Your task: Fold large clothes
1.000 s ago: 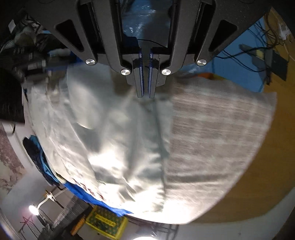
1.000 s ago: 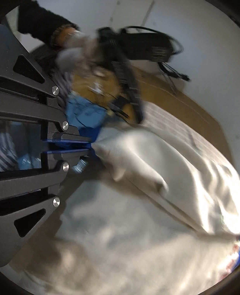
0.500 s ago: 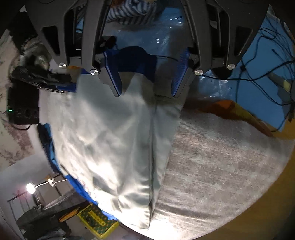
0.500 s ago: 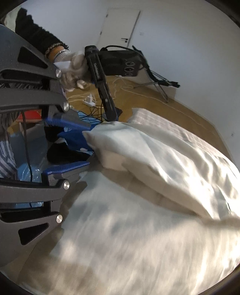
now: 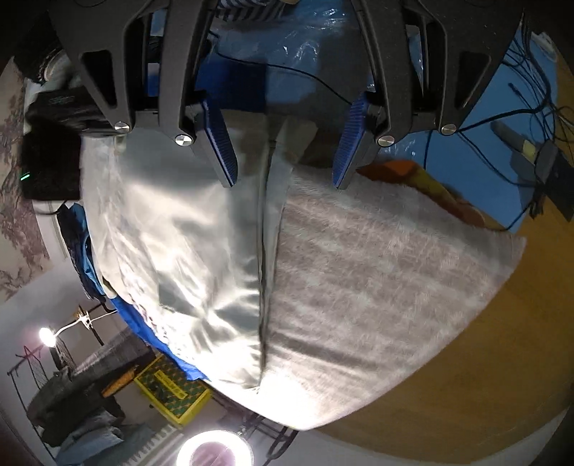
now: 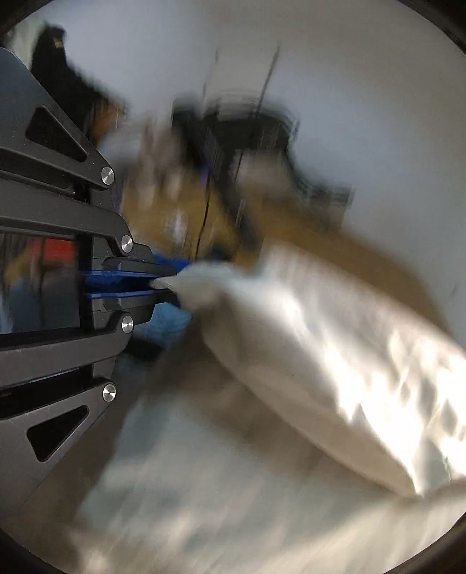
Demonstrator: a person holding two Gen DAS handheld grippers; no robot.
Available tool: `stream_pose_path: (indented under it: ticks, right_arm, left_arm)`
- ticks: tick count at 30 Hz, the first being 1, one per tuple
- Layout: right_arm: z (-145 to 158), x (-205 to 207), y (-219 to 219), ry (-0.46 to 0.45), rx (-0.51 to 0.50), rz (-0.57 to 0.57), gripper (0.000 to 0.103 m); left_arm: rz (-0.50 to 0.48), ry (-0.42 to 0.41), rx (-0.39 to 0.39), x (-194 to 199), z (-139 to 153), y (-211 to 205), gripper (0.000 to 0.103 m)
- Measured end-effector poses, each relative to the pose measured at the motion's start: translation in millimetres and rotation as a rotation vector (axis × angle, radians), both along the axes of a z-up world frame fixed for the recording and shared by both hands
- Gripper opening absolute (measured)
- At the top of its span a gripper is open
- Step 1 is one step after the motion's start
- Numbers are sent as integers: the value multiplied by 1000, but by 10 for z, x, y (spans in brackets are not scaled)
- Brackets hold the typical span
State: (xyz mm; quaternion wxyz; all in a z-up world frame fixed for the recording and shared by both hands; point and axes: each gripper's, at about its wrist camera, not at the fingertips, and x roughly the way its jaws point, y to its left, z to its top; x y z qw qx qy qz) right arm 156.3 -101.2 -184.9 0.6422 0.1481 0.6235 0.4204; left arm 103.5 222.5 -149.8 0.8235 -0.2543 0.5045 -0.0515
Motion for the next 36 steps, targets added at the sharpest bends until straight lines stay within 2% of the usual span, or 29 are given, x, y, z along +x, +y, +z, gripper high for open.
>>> stream_pose_path:
  ticks: [2, 5, 8, 10, 13, 16, 19, 23, 29, 31, 33, 36]
  right_arm:
    - [-119, -65, 30, 2, -99, 30, 8]
    - [-12, -158, 74, -71, -170, 113, 9]
    - [264, -213, 6, -130, -113, 119, 9]
    - [480, -230, -87, -210, -74, 114, 9]
    - [653, -215, -170, -350, -111, 84, 9]
    - [616, -187, -56, -345, -126, 71, 9]
    - [544, -119, -135, -348, -201, 68, 9]
    - [477, -63, -110, -326, -220, 56, 9]
    - [477, 15, -116, -321, -236, 41, 9]
    - [478, 18, -100, -329, -247, 43, 9]
    - [475, 24, -107, -330, -255, 44, 9]
    - [504, 46, -123, -337, -258, 66, 9]
  left_arm:
    - [-9, 9, -3, 11, -49, -16, 56]
    - [-35, 0, -5, 14, -77, -53, 56]
    - [-44, 0, -39, 37, -149, -50, 56]
    - [-41, 10, -76, 62, -227, -13, 57]
    - [-23, 27, -120, 85, -367, 84, 61]
    - [23, 33, -197, 104, -532, 205, 63]
    - [51, 44, -284, 137, -695, 249, 63]
    - [21, 41, -324, 181, -809, 198, 63]
    - [-30, 51, -445, 181, -874, 167, 63]
    - [-80, 55, -460, 179, -858, 107, 63]
    - [-131, 50, -427, 154, -784, 4, 63]
    - [-159, 33, -426, 94, -666, -29, 60]
